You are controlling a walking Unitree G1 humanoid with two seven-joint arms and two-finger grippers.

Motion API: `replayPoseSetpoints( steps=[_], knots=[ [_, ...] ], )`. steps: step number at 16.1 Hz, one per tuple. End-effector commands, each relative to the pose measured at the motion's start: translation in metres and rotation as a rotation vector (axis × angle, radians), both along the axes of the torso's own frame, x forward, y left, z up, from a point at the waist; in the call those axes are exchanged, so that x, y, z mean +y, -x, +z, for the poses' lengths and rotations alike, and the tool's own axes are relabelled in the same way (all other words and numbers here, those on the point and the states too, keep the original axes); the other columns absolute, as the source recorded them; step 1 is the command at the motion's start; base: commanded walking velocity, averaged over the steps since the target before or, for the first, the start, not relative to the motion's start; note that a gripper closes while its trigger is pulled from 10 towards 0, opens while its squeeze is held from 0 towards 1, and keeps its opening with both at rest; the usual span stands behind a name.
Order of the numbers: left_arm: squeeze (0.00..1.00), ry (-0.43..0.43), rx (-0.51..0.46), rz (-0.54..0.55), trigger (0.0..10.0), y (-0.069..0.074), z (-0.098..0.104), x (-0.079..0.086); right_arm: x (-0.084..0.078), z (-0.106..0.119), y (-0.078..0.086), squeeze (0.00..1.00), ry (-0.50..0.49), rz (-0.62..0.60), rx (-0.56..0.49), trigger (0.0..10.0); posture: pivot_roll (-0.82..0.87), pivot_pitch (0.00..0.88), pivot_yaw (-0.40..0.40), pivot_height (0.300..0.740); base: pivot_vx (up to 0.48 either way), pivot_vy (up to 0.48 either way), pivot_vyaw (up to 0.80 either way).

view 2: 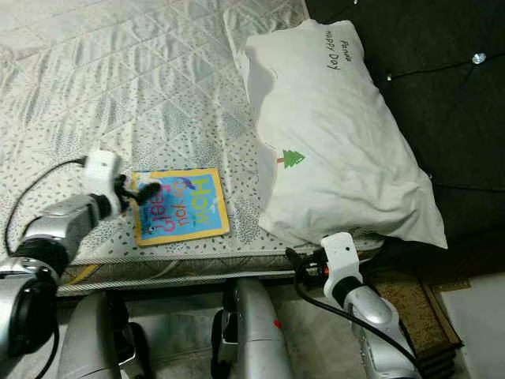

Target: Clean up the room

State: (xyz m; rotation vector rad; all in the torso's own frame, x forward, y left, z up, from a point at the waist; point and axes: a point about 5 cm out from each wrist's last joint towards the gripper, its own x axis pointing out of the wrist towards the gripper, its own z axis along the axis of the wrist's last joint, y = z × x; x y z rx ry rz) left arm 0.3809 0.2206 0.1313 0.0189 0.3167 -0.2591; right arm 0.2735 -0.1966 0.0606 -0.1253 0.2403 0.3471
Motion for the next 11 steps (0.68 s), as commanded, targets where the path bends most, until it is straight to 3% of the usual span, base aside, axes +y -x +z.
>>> replayPoseSetpoints(
  steps=[1,4,11],
  knots=[
    [0.00,0.010,0.022,0.019,10.0,0.003,-0.007,0.000,-0.011,-0.007,0.006,0.00,0.009,-0.039,0.029,10.0,-0.34,0.276,-0.220,0.596,0.000,0.000,0.00],
    [0.00,0.026,0.043,0.060,10.0,0.004,-0.011,0.002,-0.012,-0.007,0.007,0.00,0.011,-0.043,0.029,10.0,-0.36,0.282,-0.219,0.596,0.000,0.000,0.00],
    [0.00,0.038,0.083,0.043,10.0,0.003,-0.020,-0.020,-0.014,-0.006,0.012,0.00,0.022,-0.050,0.028,10.0,-0.39,0.292,-0.213,0.596,0.000,0.000,0.00]
  ],
)
